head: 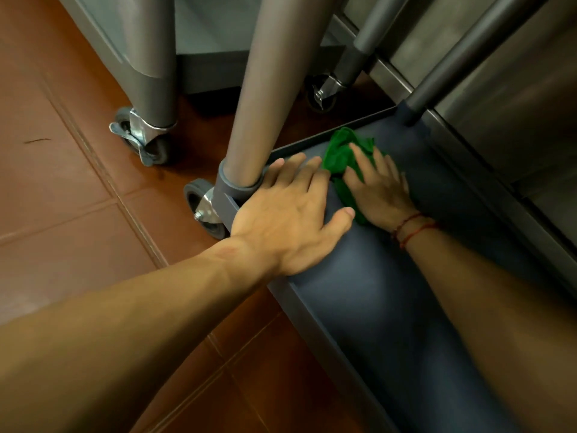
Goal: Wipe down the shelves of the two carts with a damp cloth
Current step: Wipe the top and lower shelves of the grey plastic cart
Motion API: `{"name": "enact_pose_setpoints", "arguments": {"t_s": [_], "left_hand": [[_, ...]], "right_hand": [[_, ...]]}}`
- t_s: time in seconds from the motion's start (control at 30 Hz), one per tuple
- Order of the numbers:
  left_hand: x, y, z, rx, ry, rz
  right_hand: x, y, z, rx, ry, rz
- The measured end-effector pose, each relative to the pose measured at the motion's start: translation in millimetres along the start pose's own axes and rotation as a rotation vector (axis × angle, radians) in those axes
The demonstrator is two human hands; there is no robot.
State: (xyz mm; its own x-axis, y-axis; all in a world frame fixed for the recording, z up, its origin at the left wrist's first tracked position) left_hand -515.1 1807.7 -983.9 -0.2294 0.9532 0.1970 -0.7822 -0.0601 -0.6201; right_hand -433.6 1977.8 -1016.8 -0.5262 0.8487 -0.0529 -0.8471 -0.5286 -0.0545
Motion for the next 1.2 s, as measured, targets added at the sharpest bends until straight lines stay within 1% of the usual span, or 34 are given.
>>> {"name": "enact_pose_setpoints", "arguments": {"t_s": [0.03,0.1,0.13,0.2,0.27,0.33,0.4,0.43,0.5,0.53,0.6,0.7,0.77,0.83,0.9,0.97,1.03,1.13,1.2], "left_hand": [[-0.1,0.4,0.2,-0.005,-0.003,0.007],[0.3,0.8,0.3,-0.011,-0.016,0.013],[0.2,0.9,0.5,-0.014,-0.023,0.014],[-0.5,2.0,0.6,-0.009,-0.036,0.021],[1.4,1.8,0.8,0.002,-0.042,0.028],[2.2,1.3,-1.4,0.007,-0.023,0.040],[0.6,2.8,-1.9,0.040,-0.016,0.051],[0.5,2.6,-1.6,0.065,-0.017,0.046],[0.8,0.0,-2.4,0.112,-0.010,0.019],[0.4,-1.2,-3.8,0.126,-0.005,0.009],[-0.4,-1.4,-5.1,0.137,0.001,0.004],[-1.5,-0.8,-8.1,0.137,0.035,0.009],[-0.8,0.1,-8.2,0.144,0.035,0.014],[0.1,0.4,-8.0,0.150,0.027,0.022],[0.6,0.6,-8.4,0.149,0.023,0.026],[0.8,-0.6,-8.1,0.150,0.012,0.024],[0.8,-2.1,-7.7,0.162,0.004,0.017],[0.0,-2.7,-8.9,0.204,0.018,0.007],[-1.0,-3.5,-9.9,0.237,0.030,0.011]], "right_hand": [[-3.1,-0.3,-1.1,-0.010,0.026,-0.011],[-16.8,10.5,-2.7,-0.046,0.070,0.030],[-28.3,18.9,-5.2,-0.070,0.083,0.064],[-53.1,45.2,-10.1,-0.095,0.093,0.191],[-82.8,75.3,-2.0,-0.092,0.005,0.358],[-114.7,97.5,6.1,0.016,-0.081,0.497],[-128.2,101.2,6.0,0.115,-0.074,0.544],[-125.1,99.2,6.0,0.111,-0.070,0.554],[-106.0,90.4,-0.2,0.011,-0.082,0.580],[-91.7,82.0,-4.9,-0.037,-0.067,0.565],[-56.6,52.7,-11.0,-0.101,-0.049,0.453],[-10.6,-10.5,-7.8,-0.069,-0.040,0.136],[1.9,-35.0,-7.5,-0.015,-0.014,-0.013],[1.8,-36.6,-10.0,-0.013,0.013,-0.050],[-9.5,-24.1,-10.4,-0.019,0.057,-0.030],[-30.4,-6.5,-10.3,-0.077,0.050,0.035],[-61.8,23.0,-6.9,-0.114,-0.022,0.201],[-110.9,59.0,-9.0,-0.065,-0.019,0.428],[-121.4,63.3,-7.1,-0.034,-0.003,0.484]]}}
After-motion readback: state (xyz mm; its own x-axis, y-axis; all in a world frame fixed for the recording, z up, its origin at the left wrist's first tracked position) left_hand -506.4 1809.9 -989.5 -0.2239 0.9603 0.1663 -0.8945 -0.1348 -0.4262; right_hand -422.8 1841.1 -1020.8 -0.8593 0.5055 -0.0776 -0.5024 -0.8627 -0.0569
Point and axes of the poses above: each hand's wrist, its own x-axis towards the middle knuckle, its own z-axis out of the back of the hand, y = z × x, the point moved 10 cm from there along x, towards the middle knuckle, and after that the axes turned 10 degrees about -x, right-handed, at the moved point
